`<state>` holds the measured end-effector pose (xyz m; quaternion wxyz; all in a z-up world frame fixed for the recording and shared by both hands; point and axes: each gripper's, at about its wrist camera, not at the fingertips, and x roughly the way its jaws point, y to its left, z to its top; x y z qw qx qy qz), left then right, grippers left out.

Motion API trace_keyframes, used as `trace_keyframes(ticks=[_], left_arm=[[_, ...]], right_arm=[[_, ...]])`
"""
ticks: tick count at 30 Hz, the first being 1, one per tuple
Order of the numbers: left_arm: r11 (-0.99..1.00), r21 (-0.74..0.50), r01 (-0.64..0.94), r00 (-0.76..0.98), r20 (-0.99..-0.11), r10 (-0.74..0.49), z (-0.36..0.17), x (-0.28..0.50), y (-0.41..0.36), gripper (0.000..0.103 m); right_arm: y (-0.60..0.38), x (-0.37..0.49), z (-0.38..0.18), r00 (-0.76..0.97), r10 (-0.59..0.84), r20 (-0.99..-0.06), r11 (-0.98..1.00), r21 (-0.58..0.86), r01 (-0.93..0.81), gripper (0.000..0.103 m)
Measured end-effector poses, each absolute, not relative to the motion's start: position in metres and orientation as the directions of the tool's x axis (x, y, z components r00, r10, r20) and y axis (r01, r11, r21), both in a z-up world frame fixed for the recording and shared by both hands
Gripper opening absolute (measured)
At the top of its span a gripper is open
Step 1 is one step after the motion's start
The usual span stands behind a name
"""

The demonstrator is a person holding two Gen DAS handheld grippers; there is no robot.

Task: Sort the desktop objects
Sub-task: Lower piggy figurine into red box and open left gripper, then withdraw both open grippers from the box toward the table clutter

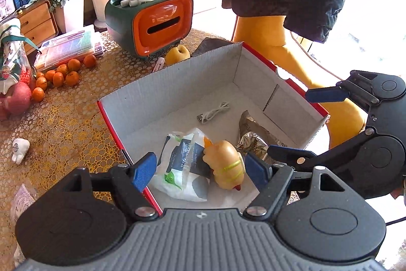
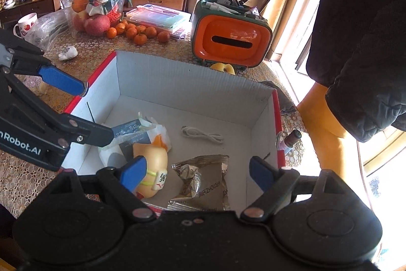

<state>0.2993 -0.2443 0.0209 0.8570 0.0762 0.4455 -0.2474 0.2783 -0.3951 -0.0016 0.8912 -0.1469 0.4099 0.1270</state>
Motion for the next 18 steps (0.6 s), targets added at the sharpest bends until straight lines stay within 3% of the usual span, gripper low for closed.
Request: trace_keyframes(ticks=[18], left_arm=[[0.867, -0.076, 0.492, 0.540, -0.755, -0.372, 0.051, 0.228, -0.206, 0.076]], right_arm=[[-0.377, 0.227, 0.029, 0.654, 0.159, -0.740, 0.938, -0.093, -0.334, 0.091]])
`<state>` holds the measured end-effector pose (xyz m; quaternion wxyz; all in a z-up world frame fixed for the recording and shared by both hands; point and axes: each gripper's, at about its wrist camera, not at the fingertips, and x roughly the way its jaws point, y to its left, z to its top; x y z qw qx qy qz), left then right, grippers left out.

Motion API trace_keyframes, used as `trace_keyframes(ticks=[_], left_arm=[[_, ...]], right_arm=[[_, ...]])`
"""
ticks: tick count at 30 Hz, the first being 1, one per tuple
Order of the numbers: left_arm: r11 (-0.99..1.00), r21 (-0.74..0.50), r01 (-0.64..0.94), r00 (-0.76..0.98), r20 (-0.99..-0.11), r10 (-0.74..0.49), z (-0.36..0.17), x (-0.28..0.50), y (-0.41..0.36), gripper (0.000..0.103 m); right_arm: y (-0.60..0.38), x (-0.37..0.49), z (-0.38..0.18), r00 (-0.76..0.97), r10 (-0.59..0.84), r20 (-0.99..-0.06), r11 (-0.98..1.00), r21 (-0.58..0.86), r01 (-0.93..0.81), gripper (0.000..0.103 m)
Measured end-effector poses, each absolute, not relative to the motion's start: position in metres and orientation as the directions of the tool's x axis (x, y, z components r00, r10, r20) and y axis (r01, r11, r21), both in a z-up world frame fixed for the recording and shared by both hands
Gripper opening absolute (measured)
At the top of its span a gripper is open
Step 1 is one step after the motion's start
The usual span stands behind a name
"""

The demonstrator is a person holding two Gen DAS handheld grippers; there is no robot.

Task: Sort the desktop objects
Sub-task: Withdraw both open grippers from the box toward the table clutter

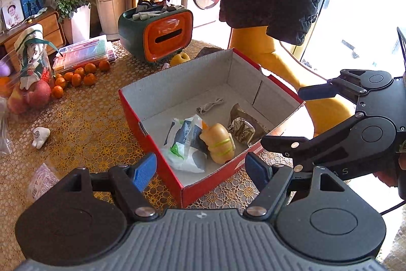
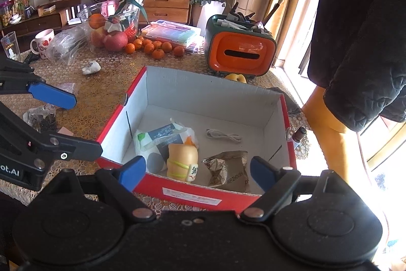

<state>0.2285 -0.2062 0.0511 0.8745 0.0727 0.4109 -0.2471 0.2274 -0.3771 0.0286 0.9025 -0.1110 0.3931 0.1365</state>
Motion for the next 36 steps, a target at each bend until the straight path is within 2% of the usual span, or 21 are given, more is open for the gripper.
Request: trace_keyframes(ticks=[8, 11, 15, 16, 18, 19, 36], left_arm=[[0.871, -0.076, 0.486, 0.561, -0.737, -0.377, 0.055, 0.204, -0.187, 0.076], [0.876, -0.086, 0.475, 0.568, -0.730, -0.380, 0.055, 0.197, -0.177, 0.083], [0.881, -0.108, 0.461, 0.570, -0.724, -0.388, 0.055, 0.191, -0.164, 0.084], [0.883, -0.112, 0.457, 0.572, -0.723, -0.387, 0.055, 0.189, -0.160, 0.086], [0.887, -0.113, 0.447, 0.581, -0.718, -0.385, 0.054, 0.186, -0.152, 0.098], [0.889, -0.112, 0.445, 0.585, -0.715, -0.383, 0.054, 0.184, -0.149, 0.100], [0.918, -0.092, 0.386, 0.637, -0.693, -0.337, 0.046, 0.158, -0.088, 0.101]], right_arm=[[-0.371, 0.207, 0.033, 0.668, 0.181, -0.721, 0.947, -0.055, -0.317, 0.096], [-0.367, 0.200, 0.033, 0.672, 0.181, -0.718, 0.948, -0.054, -0.313, 0.097], [-0.360, 0.191, 0.033, 0.676, 0.180, -0.714, 0.948, -0.056, -0.312, 0.098], [-0.357, 0.189, 0.033, 0.676, 0.182, -0.714, 0.948, -0.055, -0.313, 0.098], [-0.352, 0.185, 0.032, 0.677, 0.185, -0.712, 0.947, -0.054, -0.316, 0.098], [-0.349, 0.183, 0.032, 0.676, 0.188, -0.712, 0.946, -0.054, -0.319, 0.098], [-0.295, 0.152, 0.027, 0.680, 0.261, -0.685, 0.923, -0.031, -0.385, 0.100]])
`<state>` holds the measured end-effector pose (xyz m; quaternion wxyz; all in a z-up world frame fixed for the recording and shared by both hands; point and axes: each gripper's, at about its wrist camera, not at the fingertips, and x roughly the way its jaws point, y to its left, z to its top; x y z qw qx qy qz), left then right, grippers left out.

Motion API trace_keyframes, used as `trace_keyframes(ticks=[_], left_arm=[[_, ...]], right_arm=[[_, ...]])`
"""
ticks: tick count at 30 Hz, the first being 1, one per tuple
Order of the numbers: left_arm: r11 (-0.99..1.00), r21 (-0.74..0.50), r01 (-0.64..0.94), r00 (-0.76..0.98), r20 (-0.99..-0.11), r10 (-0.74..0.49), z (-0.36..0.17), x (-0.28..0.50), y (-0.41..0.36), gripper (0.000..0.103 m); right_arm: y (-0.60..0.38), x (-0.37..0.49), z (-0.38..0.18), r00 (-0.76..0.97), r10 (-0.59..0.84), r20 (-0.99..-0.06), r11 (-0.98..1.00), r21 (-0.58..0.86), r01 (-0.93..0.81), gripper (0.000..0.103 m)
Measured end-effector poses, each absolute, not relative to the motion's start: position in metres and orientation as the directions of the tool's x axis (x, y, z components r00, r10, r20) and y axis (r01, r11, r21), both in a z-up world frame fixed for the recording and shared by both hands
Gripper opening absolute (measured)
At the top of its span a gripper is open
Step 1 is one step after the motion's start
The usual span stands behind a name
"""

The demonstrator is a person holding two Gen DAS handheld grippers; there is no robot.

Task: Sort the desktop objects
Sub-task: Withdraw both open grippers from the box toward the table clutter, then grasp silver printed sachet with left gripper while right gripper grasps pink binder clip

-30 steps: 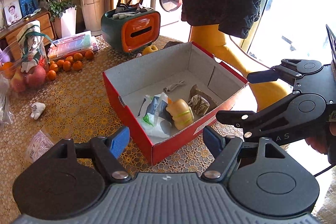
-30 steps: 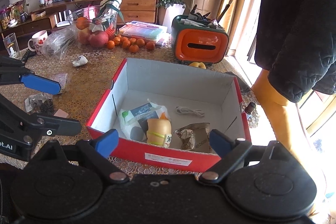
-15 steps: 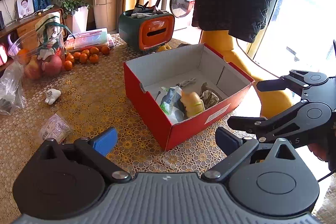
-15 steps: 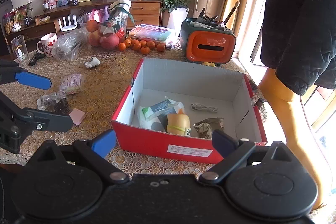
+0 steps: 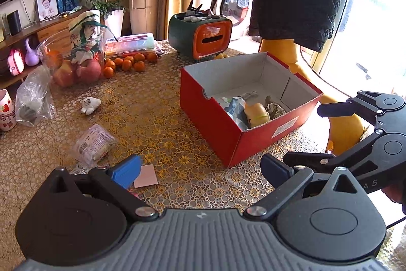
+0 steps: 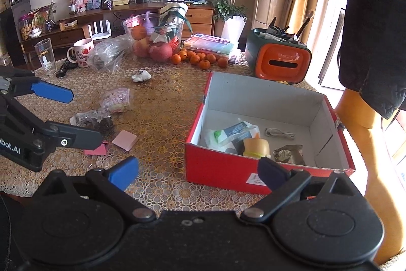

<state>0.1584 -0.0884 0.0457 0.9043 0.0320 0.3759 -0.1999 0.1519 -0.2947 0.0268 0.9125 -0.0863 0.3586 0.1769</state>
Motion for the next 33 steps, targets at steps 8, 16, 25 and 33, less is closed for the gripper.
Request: trace_keyframes(ticks=[8, 16, 25, 33], left_arm=[[0.934, -0.121, 0.336, 0.665, -0.671, -0.326, 0.039, 0.149, -0.048, 0.103], [0.958, -0.126, 0.257, 0.693, -0.667, -0.274, 0.023, 0.154, 0.002, 0.103], [0.976, -0.078, 0.201, 0.711, -0.674, -0.201, -0.006, 0.166, 0.033, 0.103], [0.982, -0.051, 0.180, 0.686, -0.709, -0.162, -0.043, 0.190, 0.052, 0.103]], right_arm=[[-0.256, 0.143, 0.025, 0.698, 0.303, -0.649, 0.899, -0.049, -0.435, 0.103], [-0.215, 0.144, 0.006, 0.699, 0.312, -0.643, 0.872, -0.097, -0.479, 0.103], [-0.185, 0.154, -0.020, 0.678, 0.333, -0.655, 0.846, -0.111, -0.522, 0.102], [-0.157, 0.155, -0.048, 0.645, 0.372, -0.668, 0.808, -0.110, -0.579, 0.102]])
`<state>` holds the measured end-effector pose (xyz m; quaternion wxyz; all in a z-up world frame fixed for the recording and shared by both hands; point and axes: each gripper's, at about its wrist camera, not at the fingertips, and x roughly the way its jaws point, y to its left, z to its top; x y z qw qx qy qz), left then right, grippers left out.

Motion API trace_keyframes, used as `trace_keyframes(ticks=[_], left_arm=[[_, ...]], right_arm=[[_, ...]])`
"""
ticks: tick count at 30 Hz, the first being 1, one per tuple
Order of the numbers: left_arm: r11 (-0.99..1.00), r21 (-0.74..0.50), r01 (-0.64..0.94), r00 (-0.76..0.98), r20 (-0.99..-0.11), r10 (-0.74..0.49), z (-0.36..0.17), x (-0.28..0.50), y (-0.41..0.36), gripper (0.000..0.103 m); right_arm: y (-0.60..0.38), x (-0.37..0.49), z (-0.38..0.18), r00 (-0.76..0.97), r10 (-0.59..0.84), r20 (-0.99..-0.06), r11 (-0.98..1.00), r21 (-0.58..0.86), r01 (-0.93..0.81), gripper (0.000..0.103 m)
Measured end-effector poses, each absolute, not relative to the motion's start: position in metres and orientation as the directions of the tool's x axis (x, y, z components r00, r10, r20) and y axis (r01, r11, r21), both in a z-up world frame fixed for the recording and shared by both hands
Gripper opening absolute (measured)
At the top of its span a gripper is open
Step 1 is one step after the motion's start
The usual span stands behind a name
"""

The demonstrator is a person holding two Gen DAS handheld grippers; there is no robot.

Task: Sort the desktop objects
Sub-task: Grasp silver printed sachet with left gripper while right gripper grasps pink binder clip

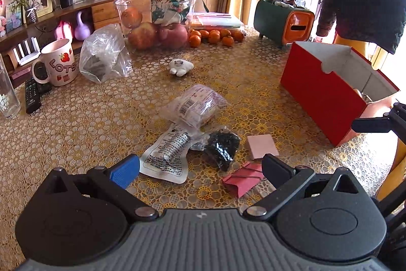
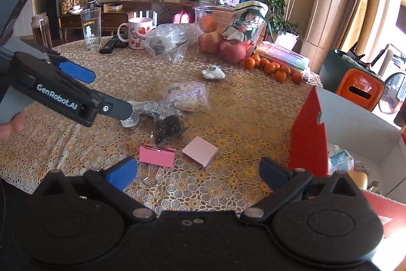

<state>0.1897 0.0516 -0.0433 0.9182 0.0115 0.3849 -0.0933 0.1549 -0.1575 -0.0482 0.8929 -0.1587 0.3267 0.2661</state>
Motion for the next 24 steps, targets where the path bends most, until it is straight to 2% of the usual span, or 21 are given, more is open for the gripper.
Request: trace_keyframes(ticks=[12, 24], left_arm=[[0.979, -0.027, 0.204, 0.639, -0.754, -0.154, -0.093, 0.233, 0.081, 0.103], [0.955, 0.015, 0.297, 0.619, -0.764, -0.180, -0.115, 0.265, 0.083, 0.103]], right_arm=[[-0.121, 0.175, -0.085, 0.587, 0.391, -0.709, 0.804, -0.048, -0.593, 0.102], [-0.098, 0.195, -0.113, 0.564, 0.359, -0.744, 0.830, -0.022, -0.557, 0.094]])
